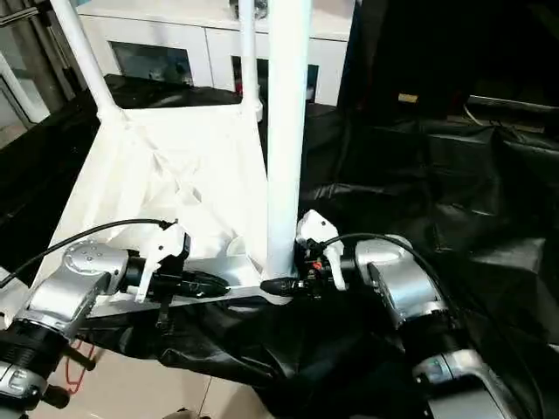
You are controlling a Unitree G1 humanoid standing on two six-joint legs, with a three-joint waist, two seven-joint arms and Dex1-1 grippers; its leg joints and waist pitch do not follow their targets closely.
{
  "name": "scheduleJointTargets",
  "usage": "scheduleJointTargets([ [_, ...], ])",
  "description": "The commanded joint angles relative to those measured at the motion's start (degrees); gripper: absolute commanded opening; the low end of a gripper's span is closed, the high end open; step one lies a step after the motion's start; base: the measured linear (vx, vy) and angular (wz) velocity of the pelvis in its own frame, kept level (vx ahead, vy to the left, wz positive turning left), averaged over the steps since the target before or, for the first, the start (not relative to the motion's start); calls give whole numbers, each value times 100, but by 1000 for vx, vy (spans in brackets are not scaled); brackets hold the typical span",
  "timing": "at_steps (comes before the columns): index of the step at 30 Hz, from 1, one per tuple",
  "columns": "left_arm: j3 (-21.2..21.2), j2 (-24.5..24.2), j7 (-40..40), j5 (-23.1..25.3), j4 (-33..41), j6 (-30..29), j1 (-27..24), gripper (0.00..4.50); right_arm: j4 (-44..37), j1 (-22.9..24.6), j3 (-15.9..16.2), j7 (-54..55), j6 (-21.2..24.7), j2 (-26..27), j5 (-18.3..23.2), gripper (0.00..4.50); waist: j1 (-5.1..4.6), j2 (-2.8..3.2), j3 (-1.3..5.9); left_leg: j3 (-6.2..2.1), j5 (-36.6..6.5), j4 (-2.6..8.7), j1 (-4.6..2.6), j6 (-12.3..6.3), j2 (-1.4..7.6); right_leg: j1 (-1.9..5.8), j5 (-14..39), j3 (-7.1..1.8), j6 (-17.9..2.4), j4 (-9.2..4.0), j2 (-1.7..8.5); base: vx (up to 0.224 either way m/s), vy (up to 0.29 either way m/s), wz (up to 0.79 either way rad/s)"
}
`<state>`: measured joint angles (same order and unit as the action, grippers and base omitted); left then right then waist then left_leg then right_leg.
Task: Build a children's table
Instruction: Rotate leg to tighten
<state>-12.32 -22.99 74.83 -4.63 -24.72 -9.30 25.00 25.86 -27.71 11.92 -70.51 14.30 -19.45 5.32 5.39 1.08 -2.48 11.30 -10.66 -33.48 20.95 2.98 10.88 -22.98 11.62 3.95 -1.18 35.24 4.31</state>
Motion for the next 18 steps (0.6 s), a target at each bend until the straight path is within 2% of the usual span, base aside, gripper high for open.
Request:
scheduleJointTargets([
  [1,-109,497,-667,88,-20,87,202,0,452,-9,142,922,-16,520,-206,269,-32,-24,291,-116,-1127,381,-75,-193,276,255,1074,-293,-1266,-454,425,0,0,0],
  [2,-109,497,-667,88,-20,87,202,0,452,-9,142,922,-16,520,-206,269,-49,-26,280,-127,-1243,391,-78,-126,271,257,1296,-291,-1233,-471,437,0,0,0],
  [4,-69,704,-1224,276,-282,30,369,0,888,-137,-27,1763,-81,803,-350,269,-105,-28,233,-177,-1710,438,-108,70,252,263,2301,-278,-953,-561,453,0,0,0],
  [5,-44,801,-1456,338,-403,50,446,0,1045,-187,-93,2081,-67,921,-384,269,-122,-27,229,-177,-1787,443,-111,96,248,258,2462,-278,-882,-584,454,0,0,0],
  [6,-42,810,-1472,341,-412,47,453,0,1059,-193,-101,2110,-64,934,-384,269,-157,-22,200,-190,-2067,454,-182,165,243,204,2849,-270,-769,-645,454,0,0,0],
  [7,-15,913,-1659,367,-514,19,531,0,1218,-252,-190,2434,-33,1071,-385,268,-184,-29,205,-201,-2211,444,-227,189,231,181,3096,-270,-686,-689,468,0,0,0],
  [10,-14,1245,-2202,479,-782,-71,776,0,1577,-413,-381,3348,62,1567,-390,267,-234,-11,219,-217,-2225,457,-209,175,231,174,3053,-276,-625,-695,455,0,0,0],
  [13,-4,1397,-2432,509,-878,-139,878,0,1714,-501,-409,3716,58,1749,-447,267,-252,-15,217,-219,-2258,460,-206,171,224,166,3003,-270,-626,-702,450,0,0,0],
  [14,23,1631,-2777,586,-1036,-196,1026,0,2011,-679,-430,4272,-111,2008,-595,267,-253,-17,228,-221,-2249,456,-205,171,227,172,2974,-272,-633,-690,455,0,0,0],
  [16,34,1734,-2883,612,-1094,-208,1085,0,2157,-773,-448,4476,-232,2119,-637,267,-265,-11,225,-222,-2249,452,-212,196,224,153,2958,-268,-671,-692,458,0,0,0],
  [18,36,1752,-2899,618,-1109,-204,1095,0,2195,-795,-455,4513,-264,2139,-642,323,-253,-16,228,-215,-2232,456,-196,136,223,160,2856,-282,-674,-698,463,0,0,0],
])
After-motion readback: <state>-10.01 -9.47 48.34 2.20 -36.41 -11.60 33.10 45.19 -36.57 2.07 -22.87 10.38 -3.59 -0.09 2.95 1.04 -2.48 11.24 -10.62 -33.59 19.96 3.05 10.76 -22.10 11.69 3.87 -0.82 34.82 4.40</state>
